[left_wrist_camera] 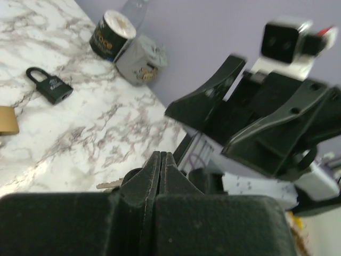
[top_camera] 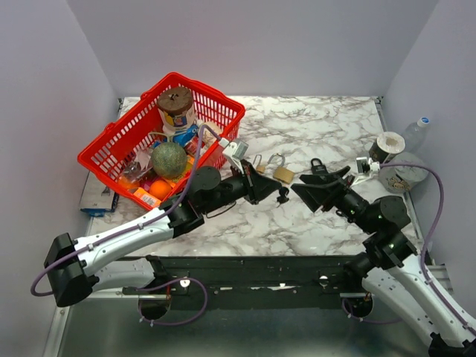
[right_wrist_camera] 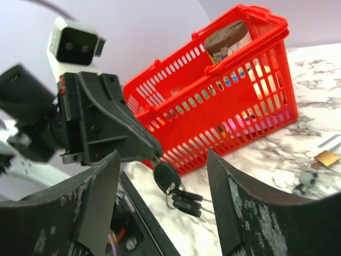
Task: Unlock with the key
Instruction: Pick up the key from the center of the board.
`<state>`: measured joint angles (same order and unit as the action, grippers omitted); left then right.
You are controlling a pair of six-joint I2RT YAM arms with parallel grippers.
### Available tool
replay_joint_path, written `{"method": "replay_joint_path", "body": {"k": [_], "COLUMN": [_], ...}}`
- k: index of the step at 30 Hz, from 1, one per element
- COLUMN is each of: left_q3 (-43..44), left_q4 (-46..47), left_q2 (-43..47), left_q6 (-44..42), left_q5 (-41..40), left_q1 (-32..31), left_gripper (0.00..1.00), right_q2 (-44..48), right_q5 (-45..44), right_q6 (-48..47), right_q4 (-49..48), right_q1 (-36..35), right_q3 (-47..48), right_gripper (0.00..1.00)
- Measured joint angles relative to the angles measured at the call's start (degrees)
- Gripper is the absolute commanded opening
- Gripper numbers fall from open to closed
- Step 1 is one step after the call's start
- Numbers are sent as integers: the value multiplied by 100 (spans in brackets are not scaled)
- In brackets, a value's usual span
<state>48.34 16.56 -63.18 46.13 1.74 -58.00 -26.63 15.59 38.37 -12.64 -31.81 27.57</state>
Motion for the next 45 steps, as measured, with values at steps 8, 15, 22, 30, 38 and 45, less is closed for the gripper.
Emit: {"method": "replay_joint_path", "body": {"k": [8,15,22,30,38,45], "left_q3": [120,247,389,463,468,472], "left_q4": [-1134,-1519,-1700,-1812,-1805,-1799], "left_q2": [238,413,260,131,-26,-157], "left_q6": [-1172,-1613,-1700,-1768,-1766,-1766], "left_q5": [1821,2798,3270,3399,3460,3497], "left_q1": [190,240,240,243,243,243], "left_gripper": [0,0,0,0,0,0], "right_q2": [-302,-651,-680,-616,-605,-605], "right_q5": [1471,2745,3132,3305,3338,3344], "right_q6": [-1023,-1397,-1375,-1128,-872,-822], "right_q4": [2009,2865,2848,2415,1963,1781], "right_q1": [0,0,-2,-7,-9,-11], "right_q3": [1091,1147,1102,752,433,350], "right_gripper": [70,62,53,49,41,38]}}
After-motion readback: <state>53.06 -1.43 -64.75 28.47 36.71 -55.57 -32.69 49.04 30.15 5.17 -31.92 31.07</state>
